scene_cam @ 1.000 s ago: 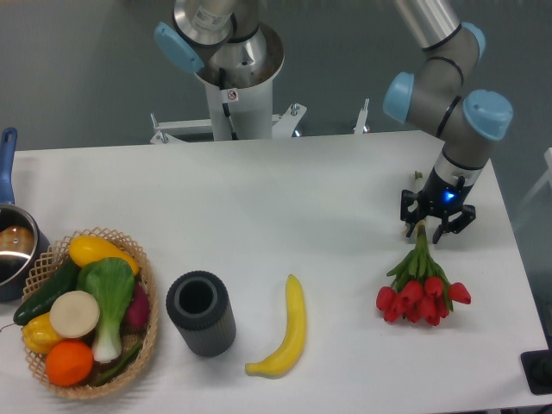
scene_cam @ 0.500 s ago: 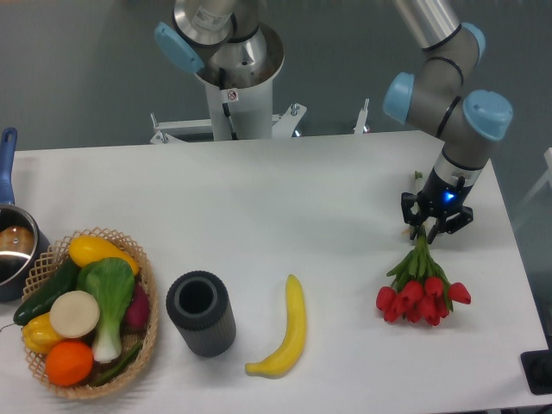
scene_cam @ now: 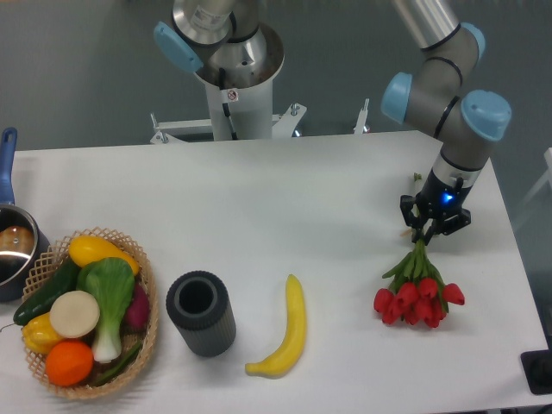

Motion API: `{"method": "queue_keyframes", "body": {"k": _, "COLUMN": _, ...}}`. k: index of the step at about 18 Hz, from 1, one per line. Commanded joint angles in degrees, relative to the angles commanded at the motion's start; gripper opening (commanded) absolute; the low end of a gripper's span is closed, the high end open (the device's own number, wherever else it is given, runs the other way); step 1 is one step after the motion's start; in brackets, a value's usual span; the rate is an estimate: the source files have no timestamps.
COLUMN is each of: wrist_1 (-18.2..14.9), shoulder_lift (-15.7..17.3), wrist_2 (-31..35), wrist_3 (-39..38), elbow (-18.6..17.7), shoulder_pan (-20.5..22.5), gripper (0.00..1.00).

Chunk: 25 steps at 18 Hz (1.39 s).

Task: Pick up the flowers from the table
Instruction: 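Close the gripper around the tulip stems, then lift the gripped tulip bouquet up off the table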

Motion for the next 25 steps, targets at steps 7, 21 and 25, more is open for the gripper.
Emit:
{"method": "queue_keyframes", "body": {"k": 7, "wrist_1": 0.0, "shoulder_lift": 0.26, "wrist_2": 0.09, "wrist_3": 0.0, "elbow": 0.0, "shoulder_pan": 0.09, "gripper": 0.2}}
{"method": "queue_keyframes", "body": {"k": 21, "wrist_1": -1.14, "shoulder_lift": 14.05, "wrist_2": -10.88, "wrist_3": 0.0, "elbow": 1.32, "shoulder_pan": 0.61, "gripper": 0.2}}
{"method": "queue_keyframes", "body": {"k": 25, "wrist_1": -1.23, "shoulder_lift": 18.45, "wrist_2": -20.45, "wrist_3": -2.89, "elbow": 1.49, "shoulder_pan": 0.35, "gripper": 0.2}}
